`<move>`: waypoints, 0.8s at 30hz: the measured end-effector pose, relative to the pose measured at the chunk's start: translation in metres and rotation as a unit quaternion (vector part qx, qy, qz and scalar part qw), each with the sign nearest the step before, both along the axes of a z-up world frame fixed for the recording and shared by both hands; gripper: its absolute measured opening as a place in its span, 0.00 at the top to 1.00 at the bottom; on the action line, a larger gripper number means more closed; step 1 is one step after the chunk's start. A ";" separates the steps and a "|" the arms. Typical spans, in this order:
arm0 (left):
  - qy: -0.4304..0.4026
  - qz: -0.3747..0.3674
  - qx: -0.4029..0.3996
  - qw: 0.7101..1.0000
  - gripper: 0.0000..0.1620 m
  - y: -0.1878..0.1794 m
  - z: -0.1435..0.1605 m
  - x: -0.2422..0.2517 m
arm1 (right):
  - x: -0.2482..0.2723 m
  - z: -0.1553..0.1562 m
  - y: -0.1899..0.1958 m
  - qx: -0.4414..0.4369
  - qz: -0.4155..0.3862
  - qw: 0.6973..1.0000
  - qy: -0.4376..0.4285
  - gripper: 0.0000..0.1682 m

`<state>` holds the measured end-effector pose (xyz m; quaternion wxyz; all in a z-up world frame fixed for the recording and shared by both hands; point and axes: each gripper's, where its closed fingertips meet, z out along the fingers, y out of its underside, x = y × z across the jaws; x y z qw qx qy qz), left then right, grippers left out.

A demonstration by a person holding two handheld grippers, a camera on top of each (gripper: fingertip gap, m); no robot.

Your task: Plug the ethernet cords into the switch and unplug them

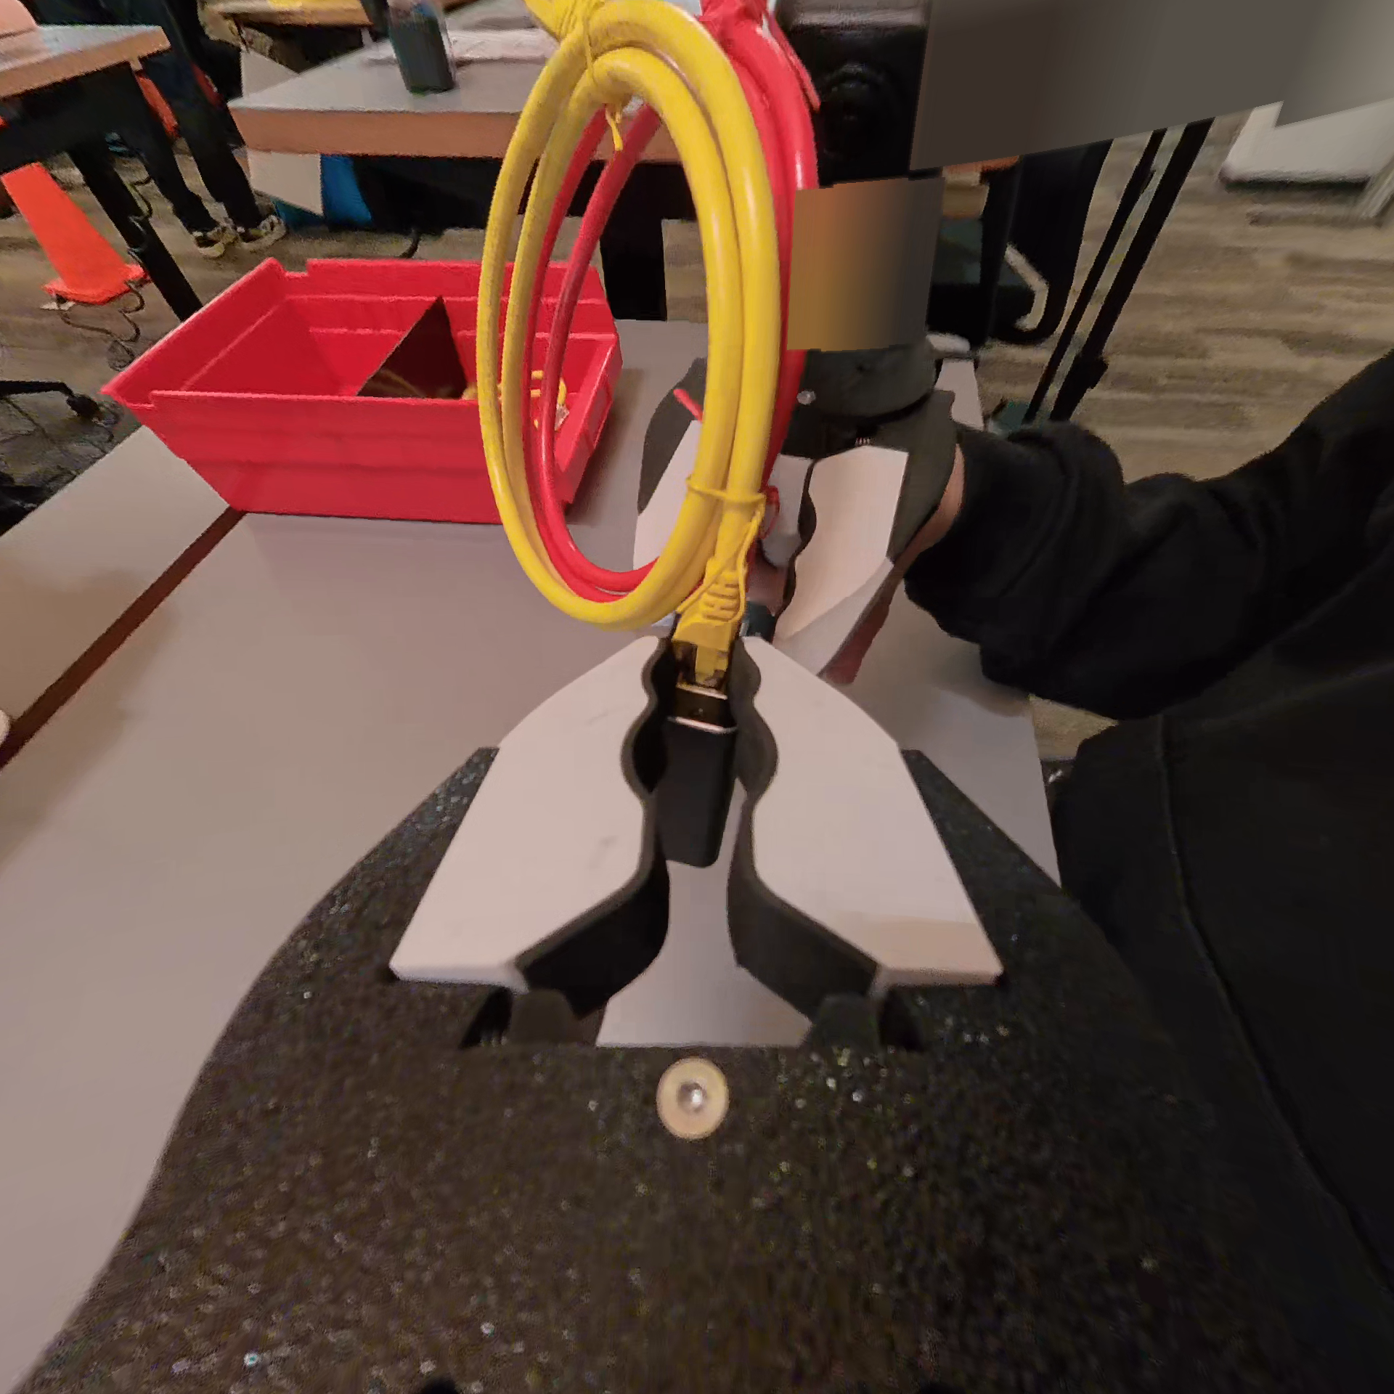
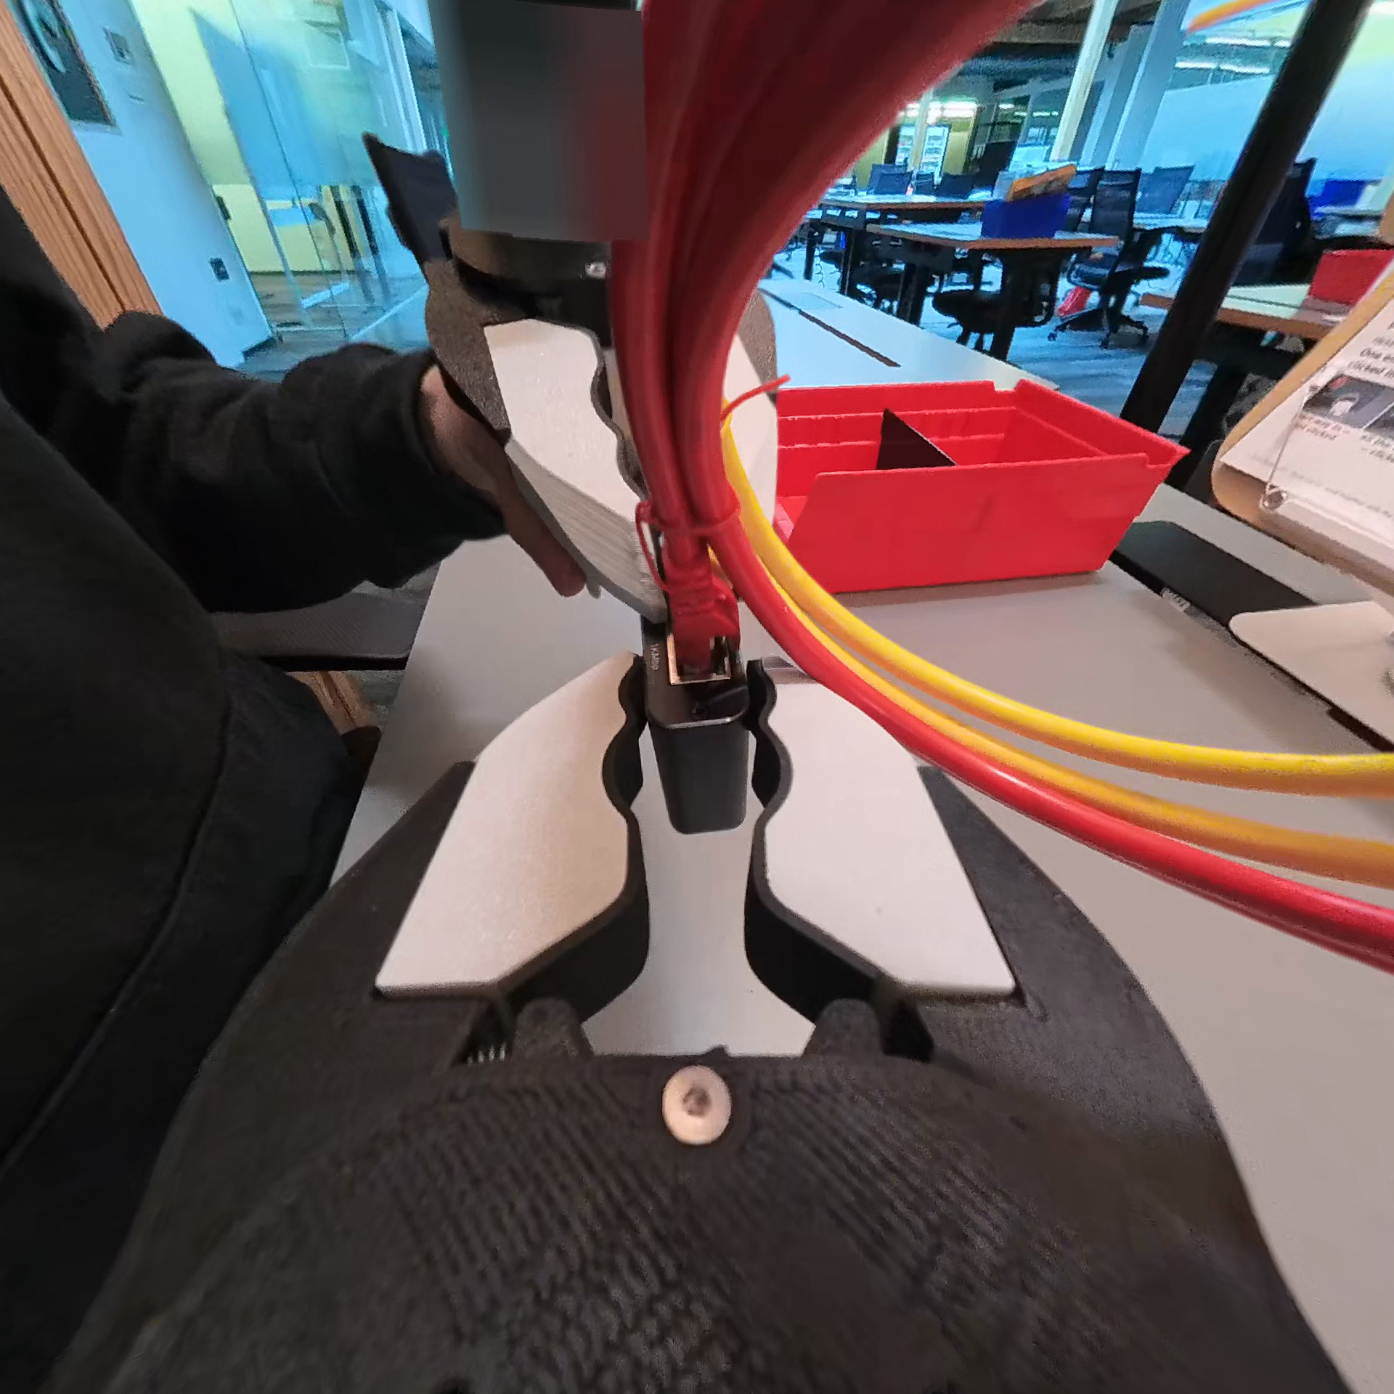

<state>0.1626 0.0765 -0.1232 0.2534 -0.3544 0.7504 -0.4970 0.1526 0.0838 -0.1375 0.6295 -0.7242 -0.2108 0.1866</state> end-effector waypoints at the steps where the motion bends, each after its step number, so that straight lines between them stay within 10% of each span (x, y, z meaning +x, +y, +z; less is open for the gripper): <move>1: -0.002 0.002 -0.019 1.000 0.91 0.001 0.000 0.002 | 0.001 0.000 0.001 -0.002 -0.003 1.000 0.008 0.85; 12: -0.012 0.033 -0.229 0.973 0.92 0.022 0.001 0.016 | 0.012 0.008 0.020 0.020 -0.067 0.994 0.085 0.72; 24: -0.049 0.012 -0.245 0.968 0.93 0.022 0.016 0.009 | 0.000 0.007 0.030 0.023 -0.068 0.992 0.105 0.78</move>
